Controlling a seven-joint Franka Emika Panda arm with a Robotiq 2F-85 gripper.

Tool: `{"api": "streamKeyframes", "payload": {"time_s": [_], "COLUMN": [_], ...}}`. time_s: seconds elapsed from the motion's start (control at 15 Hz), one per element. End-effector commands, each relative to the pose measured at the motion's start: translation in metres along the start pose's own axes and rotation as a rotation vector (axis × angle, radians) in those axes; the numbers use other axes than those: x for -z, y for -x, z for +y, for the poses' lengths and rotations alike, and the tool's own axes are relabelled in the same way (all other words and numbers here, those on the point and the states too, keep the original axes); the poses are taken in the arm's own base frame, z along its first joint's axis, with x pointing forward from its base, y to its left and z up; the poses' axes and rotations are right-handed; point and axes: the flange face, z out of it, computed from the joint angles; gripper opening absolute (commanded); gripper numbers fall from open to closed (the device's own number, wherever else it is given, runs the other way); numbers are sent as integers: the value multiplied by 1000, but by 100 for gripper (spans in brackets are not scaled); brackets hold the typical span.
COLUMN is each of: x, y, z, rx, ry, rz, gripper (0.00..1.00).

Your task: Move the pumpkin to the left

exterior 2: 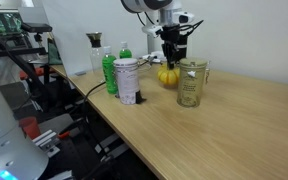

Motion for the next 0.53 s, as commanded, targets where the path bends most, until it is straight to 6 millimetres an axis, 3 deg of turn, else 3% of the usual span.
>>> {"api": "streamKeyframes", "payload": {"time_s": [0.0,0.13,0.2,0.27,0.47], "x": [-3,-6,-6,-5,2], "y": [10,13,14,15,14], "z": [3,5,5,5,5], "rx": [52,61,63,62,55], "ry": [3,11,14,17,16], "rz": [-47,-67,-71,-77,-69], "gripper": [4,8,29,43,63]}}
